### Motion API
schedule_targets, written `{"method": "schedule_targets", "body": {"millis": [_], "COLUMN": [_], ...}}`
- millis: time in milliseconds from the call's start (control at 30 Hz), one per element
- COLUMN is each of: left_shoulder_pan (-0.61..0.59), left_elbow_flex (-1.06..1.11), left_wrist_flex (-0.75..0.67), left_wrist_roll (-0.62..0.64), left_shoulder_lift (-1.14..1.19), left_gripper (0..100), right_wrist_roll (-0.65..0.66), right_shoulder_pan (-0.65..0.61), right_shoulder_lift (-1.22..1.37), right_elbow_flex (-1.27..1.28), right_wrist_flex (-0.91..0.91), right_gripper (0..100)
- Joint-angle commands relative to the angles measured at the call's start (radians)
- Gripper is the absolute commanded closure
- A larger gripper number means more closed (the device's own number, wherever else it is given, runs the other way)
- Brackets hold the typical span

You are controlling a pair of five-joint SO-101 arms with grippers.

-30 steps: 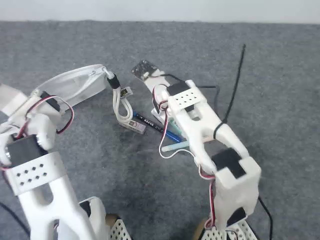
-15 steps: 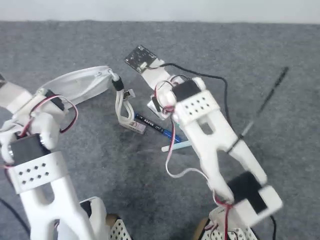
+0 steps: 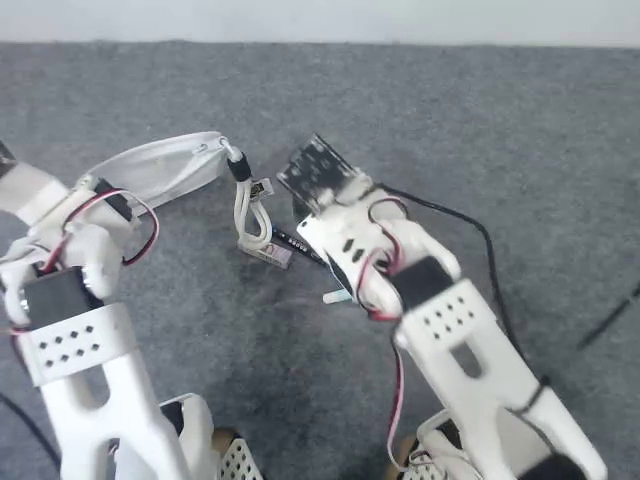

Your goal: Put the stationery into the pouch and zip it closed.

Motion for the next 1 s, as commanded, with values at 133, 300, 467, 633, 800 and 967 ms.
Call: {"method": "schedule_targets", "body": {"millis": [133,300,467,633,800,967], "left_shoulder_pan": [0.075,0.149,0.210,0.212,0.215,0.216], "left_elbow_flex": [-0.005,-0.012,-0.013,-0.007,-0.007,-0.007], "left_wrist_flex": [-0.035,-0.035,-0.034,-0.034,-0.034,-0.034], "left_wrist_roll": [-0.038,-0.049,-0.087,-0.104,-0.106,-0.106], "left_shoulder_lift": [-0.002,-0.003,-0.003,0.002,0.003,0.005], "left_gripper": [99,99,99,99,99,99], "right_wrist_roll": [-0.077,-0.084,-0.084,-0.078,-0.075,-0.075], "right_shoulder_pan": [-0.007,-0.007,-0.015,-0.085,-0.105,-0.105], "right_shoulder_lift": [-0.211,-0.308,-0.417,-0.530,-0.611,-0.638], "right_elbow_flex": [0.101,0.183,0.252,0.302,0.336,0.341], "right_wrist_flex": [-0.182,-0.275,-0.312,-0.309,-0.312,-0.318], "right_gripper": [99.2,99.2,99.2,99.2,99.2,99.2]}}
